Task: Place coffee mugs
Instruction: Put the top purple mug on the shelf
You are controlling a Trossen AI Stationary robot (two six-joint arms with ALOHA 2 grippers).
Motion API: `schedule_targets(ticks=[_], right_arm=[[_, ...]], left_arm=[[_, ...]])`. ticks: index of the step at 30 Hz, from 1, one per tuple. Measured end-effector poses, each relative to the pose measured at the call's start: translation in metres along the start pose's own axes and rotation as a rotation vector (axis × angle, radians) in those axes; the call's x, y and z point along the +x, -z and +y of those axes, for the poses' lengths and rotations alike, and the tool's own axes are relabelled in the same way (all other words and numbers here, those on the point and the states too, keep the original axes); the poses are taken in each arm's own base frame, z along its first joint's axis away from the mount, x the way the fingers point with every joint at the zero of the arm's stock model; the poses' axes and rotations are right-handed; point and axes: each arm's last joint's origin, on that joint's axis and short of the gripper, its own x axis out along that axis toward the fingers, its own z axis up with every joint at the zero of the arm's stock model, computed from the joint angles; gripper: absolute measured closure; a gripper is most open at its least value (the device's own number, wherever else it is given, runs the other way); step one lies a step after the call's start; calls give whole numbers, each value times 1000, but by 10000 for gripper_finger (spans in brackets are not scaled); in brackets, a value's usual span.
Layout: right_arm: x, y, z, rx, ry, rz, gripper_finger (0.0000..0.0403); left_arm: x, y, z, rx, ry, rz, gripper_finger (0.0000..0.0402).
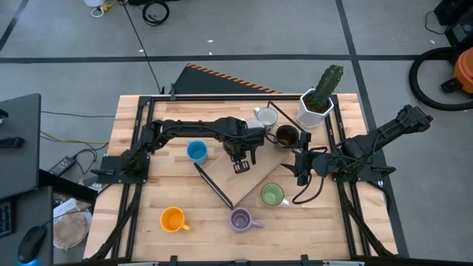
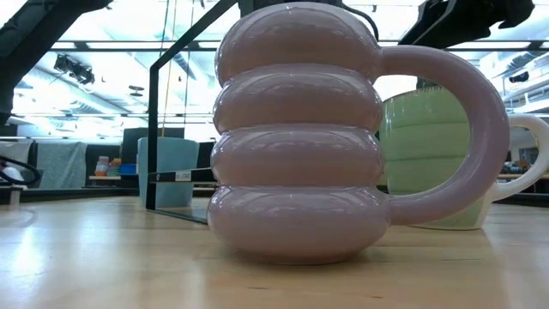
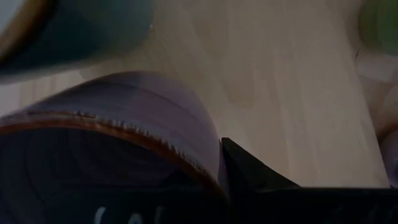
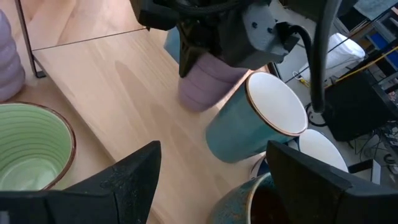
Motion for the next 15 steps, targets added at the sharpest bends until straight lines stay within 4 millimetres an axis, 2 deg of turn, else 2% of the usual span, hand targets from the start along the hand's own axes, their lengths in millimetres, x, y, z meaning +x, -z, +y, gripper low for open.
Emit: schedule_targets(ticks=[8,15], right_arm=[[0,0,0,0,0,0,106],[0,0,0,0,-1,0,106]], left_arm=[[0,-2,3,4,-12,-18,376],[0,-2,3,-61,1,-18,376]])
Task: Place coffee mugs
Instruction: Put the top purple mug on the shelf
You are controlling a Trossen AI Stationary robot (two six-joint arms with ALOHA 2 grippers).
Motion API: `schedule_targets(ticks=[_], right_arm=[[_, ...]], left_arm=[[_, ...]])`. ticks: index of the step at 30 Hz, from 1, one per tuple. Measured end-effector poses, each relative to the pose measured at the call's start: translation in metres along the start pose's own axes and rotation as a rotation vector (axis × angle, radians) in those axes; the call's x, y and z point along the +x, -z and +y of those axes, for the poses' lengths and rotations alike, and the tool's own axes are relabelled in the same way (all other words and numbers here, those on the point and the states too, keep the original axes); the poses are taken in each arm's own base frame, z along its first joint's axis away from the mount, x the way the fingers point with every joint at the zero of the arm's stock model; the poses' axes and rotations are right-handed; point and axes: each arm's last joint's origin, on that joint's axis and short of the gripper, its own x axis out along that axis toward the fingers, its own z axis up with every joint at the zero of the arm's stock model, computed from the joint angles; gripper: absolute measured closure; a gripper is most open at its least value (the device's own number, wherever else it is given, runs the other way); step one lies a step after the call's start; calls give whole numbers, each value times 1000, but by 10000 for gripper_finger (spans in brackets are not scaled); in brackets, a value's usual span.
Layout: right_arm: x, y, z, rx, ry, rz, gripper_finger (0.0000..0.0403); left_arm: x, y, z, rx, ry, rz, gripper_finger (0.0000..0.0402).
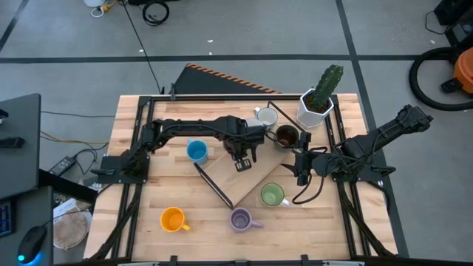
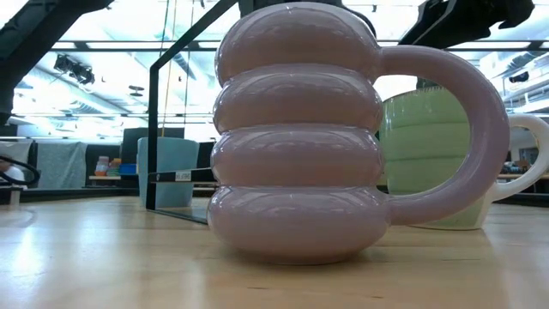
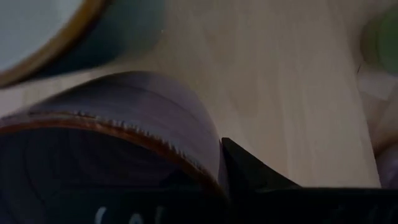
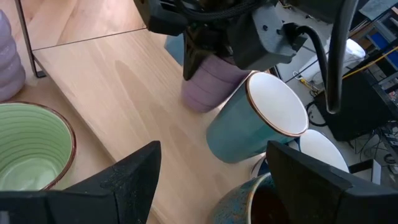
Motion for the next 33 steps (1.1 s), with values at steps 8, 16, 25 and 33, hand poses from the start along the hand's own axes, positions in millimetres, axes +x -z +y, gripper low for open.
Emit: schedule_targets(ticks=[8,16,25,33], right_arm=[[0,0,0,0,-2,0,106],[0,0,0,2,-12,-3,106],[0,-1,1,8,-25,-7,106],[0,-1,1,7,-26,-6,106]], left_arm=[[3,2,1,-52,-6,28,376],[12,0,2,-65,-7,52,373],[16,-2,6,-76,-8,49,337],[16,-6,7,-93,-1,16,307]])
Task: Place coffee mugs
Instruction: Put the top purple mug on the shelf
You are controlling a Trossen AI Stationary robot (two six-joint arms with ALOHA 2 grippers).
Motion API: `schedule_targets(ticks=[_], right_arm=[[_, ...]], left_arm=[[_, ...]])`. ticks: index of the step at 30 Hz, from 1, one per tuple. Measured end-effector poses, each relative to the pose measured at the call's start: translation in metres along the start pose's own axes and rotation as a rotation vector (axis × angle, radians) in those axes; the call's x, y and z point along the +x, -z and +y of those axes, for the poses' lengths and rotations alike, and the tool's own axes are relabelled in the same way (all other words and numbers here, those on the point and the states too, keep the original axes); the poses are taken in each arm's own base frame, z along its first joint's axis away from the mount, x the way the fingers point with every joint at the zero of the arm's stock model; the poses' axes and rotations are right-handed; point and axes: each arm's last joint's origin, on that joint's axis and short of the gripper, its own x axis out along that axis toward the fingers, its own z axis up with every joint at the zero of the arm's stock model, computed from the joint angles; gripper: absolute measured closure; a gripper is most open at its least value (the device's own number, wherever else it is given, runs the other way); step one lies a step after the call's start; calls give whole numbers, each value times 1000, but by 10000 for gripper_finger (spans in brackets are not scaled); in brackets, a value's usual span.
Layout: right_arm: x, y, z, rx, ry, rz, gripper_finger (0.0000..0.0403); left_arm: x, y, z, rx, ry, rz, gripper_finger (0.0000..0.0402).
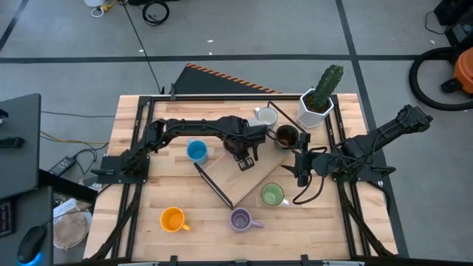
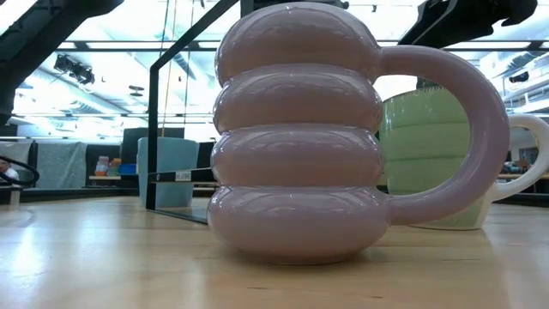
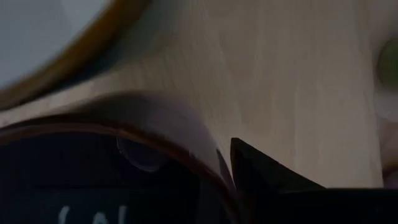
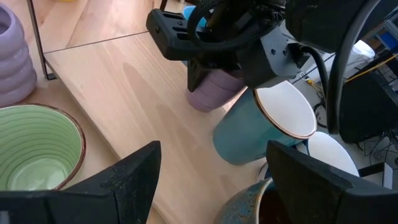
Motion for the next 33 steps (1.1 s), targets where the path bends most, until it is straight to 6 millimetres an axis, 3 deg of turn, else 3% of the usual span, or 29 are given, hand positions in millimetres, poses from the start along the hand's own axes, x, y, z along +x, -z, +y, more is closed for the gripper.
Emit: schedule_targets(ticks=[28,33], right_arm=[[0,0,0,3,0,2,106],[0,1,0,1,0,5,106]], left_arm=[[-1,-4,0,20,12,-35,301],[-13,-1,1,32,17,-50,301]])
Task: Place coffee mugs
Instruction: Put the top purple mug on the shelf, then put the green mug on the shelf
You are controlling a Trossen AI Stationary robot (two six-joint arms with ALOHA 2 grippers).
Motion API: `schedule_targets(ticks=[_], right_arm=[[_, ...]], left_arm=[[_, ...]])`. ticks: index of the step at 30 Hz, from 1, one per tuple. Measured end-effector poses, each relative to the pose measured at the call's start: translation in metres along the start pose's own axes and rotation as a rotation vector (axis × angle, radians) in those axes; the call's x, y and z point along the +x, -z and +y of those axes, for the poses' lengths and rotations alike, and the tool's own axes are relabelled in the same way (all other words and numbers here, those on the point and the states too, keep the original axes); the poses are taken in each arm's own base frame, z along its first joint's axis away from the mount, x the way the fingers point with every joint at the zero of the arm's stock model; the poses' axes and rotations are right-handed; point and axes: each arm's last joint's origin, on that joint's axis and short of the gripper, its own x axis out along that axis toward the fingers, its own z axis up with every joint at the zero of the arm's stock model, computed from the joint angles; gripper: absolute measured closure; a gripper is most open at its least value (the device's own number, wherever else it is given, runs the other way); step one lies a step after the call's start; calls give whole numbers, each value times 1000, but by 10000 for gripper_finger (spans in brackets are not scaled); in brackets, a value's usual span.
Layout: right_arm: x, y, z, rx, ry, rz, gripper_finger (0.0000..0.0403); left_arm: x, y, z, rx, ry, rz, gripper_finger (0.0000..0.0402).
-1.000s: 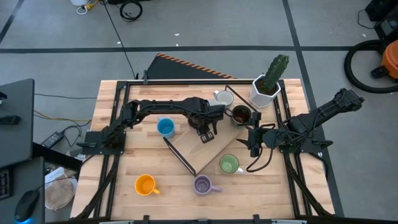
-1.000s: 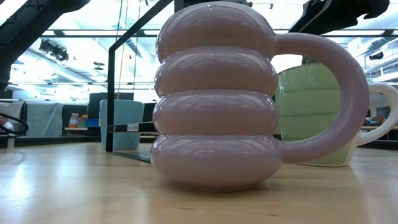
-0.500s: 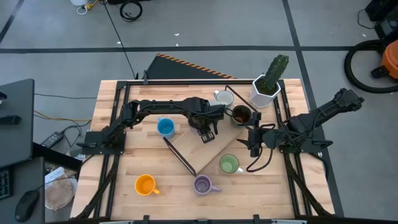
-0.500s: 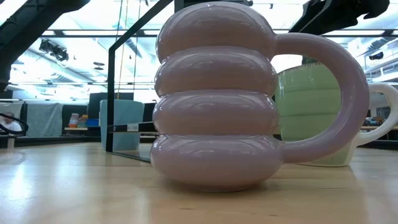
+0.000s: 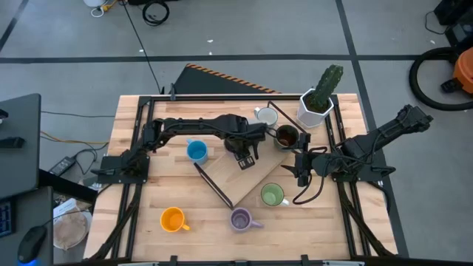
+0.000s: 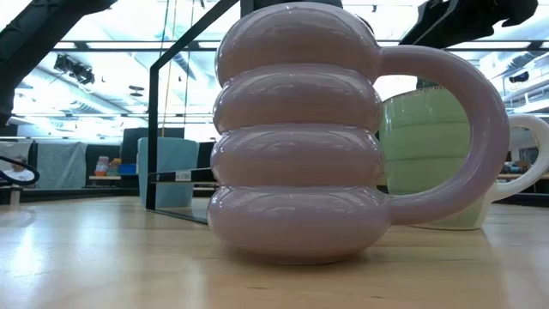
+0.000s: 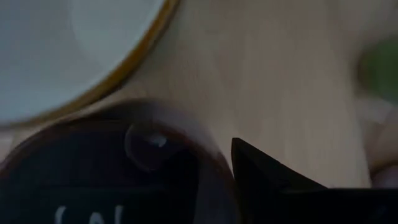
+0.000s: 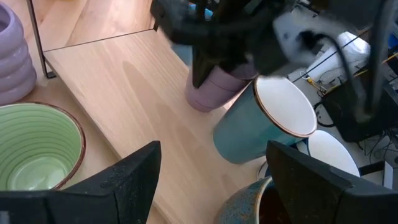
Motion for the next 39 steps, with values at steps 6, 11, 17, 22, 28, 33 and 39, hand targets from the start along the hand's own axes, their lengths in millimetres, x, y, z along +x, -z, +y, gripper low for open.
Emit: schedule_targets(ticks=[6,11,17,22,28,33,39], right_arm=[[0,0,0,1,0,0,106],[0,0,0,3,-4,0,106],[0,0,4,18,-129,-2,106],[-2,0,7,36,-192,-1,106],[-2,0,7,56,-171,2,106],[-4,0,11,78,-185,-3,106],[-4,-5,24,43,-196,12,106]], left_arm=[[-23,3,1,-3,13,-43,301],[-41,10,2,36,13,-45,301],[-59,16,-6,273,-77,-105,301],[-75,14,-11,325,-66,-218,301],[-81,15,-15,386,-71,-249,301],[-93,17,-14,436,-75,-288,309],[-95,32,-7,440,-69,-388,327]])
